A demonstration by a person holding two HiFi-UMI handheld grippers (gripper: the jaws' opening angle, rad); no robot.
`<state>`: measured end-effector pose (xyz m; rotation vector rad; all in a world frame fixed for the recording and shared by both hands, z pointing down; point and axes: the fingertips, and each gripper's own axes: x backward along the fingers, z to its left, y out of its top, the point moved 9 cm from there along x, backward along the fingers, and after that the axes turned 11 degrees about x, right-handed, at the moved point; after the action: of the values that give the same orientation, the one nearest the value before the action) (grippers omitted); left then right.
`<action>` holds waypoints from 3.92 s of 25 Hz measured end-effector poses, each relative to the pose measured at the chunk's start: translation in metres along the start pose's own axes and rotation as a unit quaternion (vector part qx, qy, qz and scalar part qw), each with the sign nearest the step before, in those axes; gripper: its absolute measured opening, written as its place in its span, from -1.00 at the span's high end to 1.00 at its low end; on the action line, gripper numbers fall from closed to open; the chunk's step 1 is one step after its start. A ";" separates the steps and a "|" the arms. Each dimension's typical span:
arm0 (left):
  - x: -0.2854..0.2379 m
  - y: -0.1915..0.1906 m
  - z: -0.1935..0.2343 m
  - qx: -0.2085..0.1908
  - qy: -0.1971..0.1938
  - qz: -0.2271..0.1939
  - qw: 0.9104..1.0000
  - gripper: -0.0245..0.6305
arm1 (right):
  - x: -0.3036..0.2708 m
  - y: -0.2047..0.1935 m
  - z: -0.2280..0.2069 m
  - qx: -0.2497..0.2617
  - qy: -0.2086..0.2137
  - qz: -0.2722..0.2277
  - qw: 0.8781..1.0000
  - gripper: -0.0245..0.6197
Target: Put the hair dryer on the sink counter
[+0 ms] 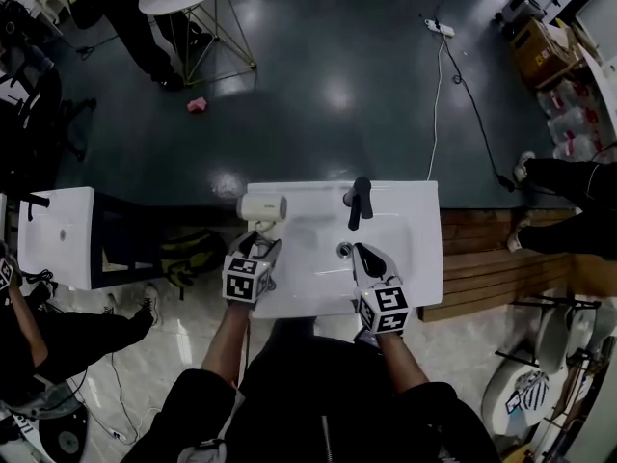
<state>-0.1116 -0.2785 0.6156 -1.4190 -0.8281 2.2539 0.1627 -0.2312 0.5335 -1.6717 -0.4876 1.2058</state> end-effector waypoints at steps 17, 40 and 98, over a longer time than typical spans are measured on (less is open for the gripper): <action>-0.036 0.003 0.015 0.013 0.018 0.049 0.999 0.19 | -0.013 -0.012 -0.006 -0.008 0.010 0.037 0.999 0.91; -0.067 0.006 0.022 0.006 0.045 0.074 0.996 0.19 | -0.029 -0.018 -0.012 -0.020 0.018 0.058 0.998 0.91; -0.069 -0.006 0.025 0.000 0.036 0.083 0.996 0.18 | -0.015 -0.034 -0.006 -0.025 0.016 0.065 0.997 0.91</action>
<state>-0.1043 -0.3203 0.6753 -1.6140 -0.7095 2.3064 0.1684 -0.2306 0.5708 -1.7863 -0.3962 1.2674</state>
